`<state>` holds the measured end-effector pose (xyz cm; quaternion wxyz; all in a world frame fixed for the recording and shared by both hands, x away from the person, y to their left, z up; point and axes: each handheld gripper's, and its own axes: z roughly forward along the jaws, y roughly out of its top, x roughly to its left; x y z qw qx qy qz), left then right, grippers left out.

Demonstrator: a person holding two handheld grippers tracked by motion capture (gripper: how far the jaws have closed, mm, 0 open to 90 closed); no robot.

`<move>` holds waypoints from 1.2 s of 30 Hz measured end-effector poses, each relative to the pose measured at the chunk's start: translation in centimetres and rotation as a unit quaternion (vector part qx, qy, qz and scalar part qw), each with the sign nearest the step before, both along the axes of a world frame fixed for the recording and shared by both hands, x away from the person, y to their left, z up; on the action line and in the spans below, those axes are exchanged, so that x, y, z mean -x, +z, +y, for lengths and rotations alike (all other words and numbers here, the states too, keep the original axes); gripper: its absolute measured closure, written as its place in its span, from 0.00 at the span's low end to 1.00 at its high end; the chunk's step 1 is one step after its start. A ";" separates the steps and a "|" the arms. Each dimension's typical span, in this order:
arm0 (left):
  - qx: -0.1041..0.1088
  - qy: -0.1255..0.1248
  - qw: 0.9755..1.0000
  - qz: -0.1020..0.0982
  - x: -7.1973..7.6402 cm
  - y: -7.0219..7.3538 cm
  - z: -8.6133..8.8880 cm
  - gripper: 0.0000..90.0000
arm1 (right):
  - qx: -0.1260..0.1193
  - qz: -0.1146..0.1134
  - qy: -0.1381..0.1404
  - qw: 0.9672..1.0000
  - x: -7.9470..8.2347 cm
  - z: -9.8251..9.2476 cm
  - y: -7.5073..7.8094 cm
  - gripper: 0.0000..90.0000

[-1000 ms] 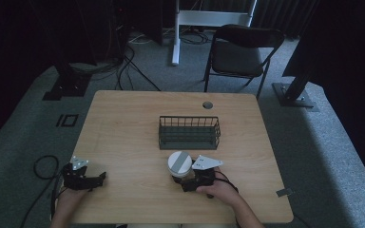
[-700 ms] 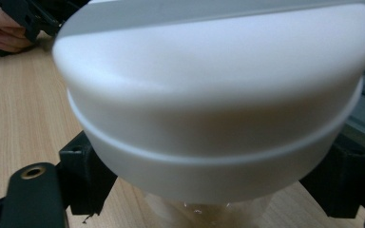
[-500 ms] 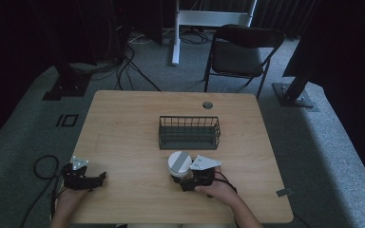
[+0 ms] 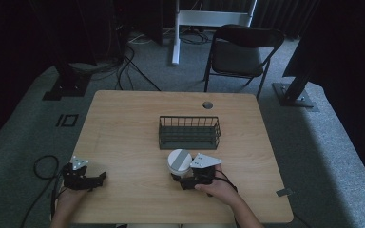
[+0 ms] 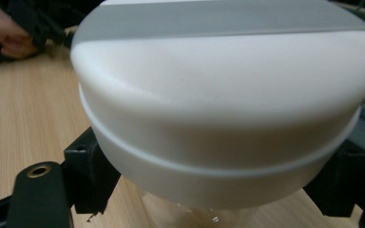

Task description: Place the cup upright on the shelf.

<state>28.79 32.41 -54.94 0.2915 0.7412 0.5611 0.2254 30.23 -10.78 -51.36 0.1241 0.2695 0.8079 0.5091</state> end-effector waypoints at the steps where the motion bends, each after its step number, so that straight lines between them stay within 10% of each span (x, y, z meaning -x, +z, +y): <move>1: 0.000 0.000 1.000 0.000 0.0 0.0 0.0 0.00 | 0.000 -0.001 0.003 1.000 0.0 0.0 0.2 0.20; 25: 0.001 0.001 1.000 0.000 0.0 0.0 0.0 0.00 | -0.046 -0.037 -0.065 0.996 -3.0 -1.7 6.5 0.20; 36: -0.001 0.000 1.000 0.000 0.0 0.0 0.0 0.00 | -0.049 -0.059 -0.162 0.984 -6.3 -3.1 9.4 0.20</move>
